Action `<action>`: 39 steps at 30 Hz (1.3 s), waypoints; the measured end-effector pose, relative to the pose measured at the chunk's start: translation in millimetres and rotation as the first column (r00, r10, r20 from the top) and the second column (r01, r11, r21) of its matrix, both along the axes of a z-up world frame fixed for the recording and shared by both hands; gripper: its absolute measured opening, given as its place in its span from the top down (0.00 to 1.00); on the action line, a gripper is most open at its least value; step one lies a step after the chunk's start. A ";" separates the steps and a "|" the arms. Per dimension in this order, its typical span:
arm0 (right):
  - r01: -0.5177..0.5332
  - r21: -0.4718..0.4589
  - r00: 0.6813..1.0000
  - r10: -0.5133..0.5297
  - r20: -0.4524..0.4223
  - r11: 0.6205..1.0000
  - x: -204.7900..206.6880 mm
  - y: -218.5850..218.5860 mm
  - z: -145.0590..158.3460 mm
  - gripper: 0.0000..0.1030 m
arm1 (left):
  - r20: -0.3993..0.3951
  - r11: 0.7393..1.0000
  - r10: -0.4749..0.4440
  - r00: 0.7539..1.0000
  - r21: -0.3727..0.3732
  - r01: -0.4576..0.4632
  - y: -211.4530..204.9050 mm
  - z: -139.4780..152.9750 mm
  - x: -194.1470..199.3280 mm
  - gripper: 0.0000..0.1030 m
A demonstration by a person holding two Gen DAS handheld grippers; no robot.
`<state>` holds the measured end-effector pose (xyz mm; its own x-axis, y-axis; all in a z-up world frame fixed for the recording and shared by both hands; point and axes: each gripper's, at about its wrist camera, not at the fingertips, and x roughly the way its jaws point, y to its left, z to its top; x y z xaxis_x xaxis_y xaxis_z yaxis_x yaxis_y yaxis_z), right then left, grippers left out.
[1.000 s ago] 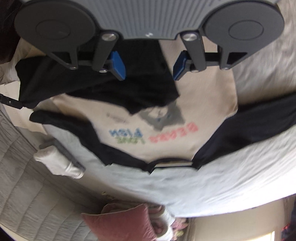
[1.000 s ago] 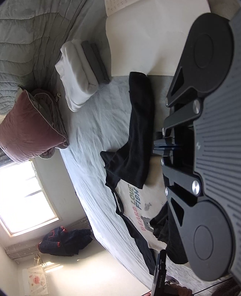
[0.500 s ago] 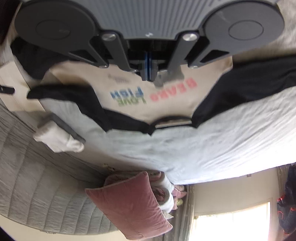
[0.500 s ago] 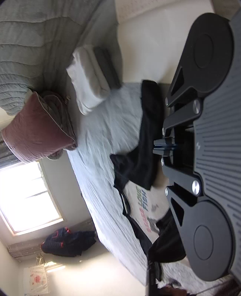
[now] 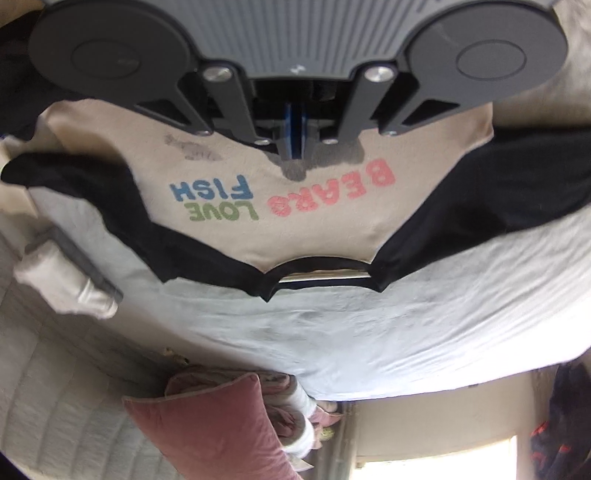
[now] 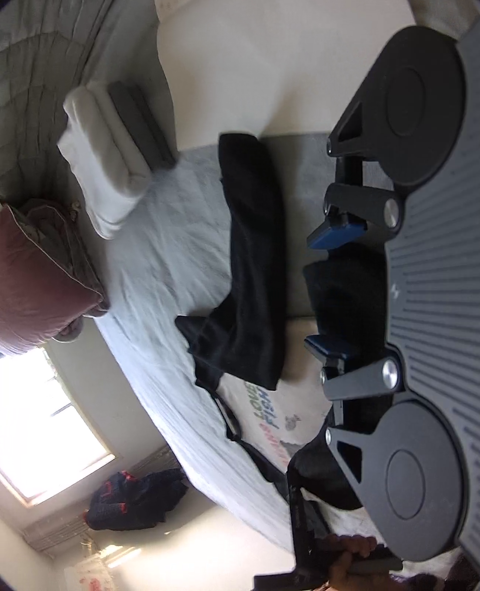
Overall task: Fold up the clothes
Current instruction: 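Withdraw both open grippers from the sweatshirt, then grasp the black garment with the left gripper while the right gripper grasps it too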
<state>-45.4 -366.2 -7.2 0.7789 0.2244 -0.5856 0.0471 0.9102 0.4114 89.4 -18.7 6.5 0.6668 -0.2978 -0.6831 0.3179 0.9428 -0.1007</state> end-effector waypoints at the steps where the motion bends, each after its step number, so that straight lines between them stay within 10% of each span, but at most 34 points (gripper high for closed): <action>1: -0.011 -0.003 1.000 0.011 0.001 1.000 2.4 3.2 -3.0 0.63 | -0.002 1.000 0.001 1.000 -0.014 -0.001 2.5 -0.4 -3.2 0.89; 3: -0.027 -0.015 1.000 0.027 -0.003 1.000 6.7 9.0 -8.7 0.94 | -0.006 0.999 0.004 1.000 -0.042 -0.004 7.5 -1.2 -9.6 0.78; 13: 0.181 -0.164 0.955 -0.134 0.265 0.970 -34.2 22.4 26.6 0.95 | 0.156 0.999 0.026 0.987 -0.039 -0.021 13.4 -27.3 -31.0 0.97; 19: 0.169 -0.100 0.985 -0.164 0.056 0.981 2.9 3.5 -1.7 0.85 | 0.096 0.999 0.042 0.994 -0.027 -0.040 16.1 -25.2 -23.7 0.82; 23: 0.131 -0.130 0.989 -0.121 0.085 0.983 -16.7 11.7 8.8 0.53 | 0.104 0.998 -0.059 0.993 -0.010 0.061 18.1 -3.5 -38.7 0.54; 26: 0.061 -0.200 0.993 -0.040 0.107 0.978 -31.6 26.7 19.7 0.53 | 0.091 0.991 -0.137 0.986 0.020 0.136 12.1 5.8 -50.3 0.40; 31: -0.126 -0.257 0.981 0.159 0.113 0.958 -47.8 74.6 31.6 0.53 | 0.116 0.978 -0.208 0.971 0.043 0.205 -5.5 7.4 -60.2 0.40; 39: -0.277 -0.516 0.931 0.359 0.065 0.811 -45.8 142.9 18.6 0.53 | -0.022 0.987 -0.162 0.987 -0.013 0.162 -11.6 9.4 -72.7 0.40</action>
<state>-91.2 -223.3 11.4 0.8026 0.1910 -0.5651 -0.3058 0.9451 -0.1149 16.7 -30.3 16.0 0.5937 -0.4080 -0.6936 0.4638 0.8779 -0.1194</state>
